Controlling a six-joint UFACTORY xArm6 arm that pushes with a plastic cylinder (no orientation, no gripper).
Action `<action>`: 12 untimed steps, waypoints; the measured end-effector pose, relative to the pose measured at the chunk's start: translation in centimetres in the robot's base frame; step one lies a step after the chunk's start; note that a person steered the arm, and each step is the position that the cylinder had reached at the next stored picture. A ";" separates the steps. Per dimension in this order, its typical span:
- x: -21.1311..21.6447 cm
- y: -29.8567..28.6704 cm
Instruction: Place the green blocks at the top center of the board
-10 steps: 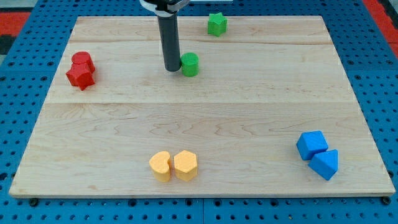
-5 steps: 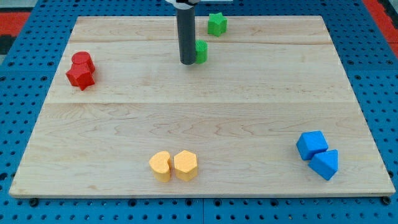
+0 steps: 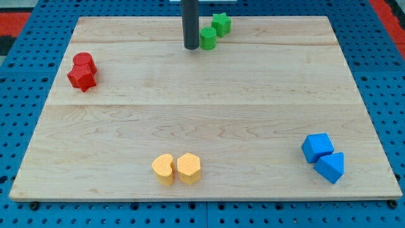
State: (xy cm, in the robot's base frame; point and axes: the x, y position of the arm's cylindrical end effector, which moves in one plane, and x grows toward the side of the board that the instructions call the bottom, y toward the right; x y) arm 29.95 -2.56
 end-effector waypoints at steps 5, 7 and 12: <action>-3.3 1.9; -4.4 1.2; -10.7 -2.1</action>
State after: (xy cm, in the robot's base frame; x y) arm 19.22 -4.69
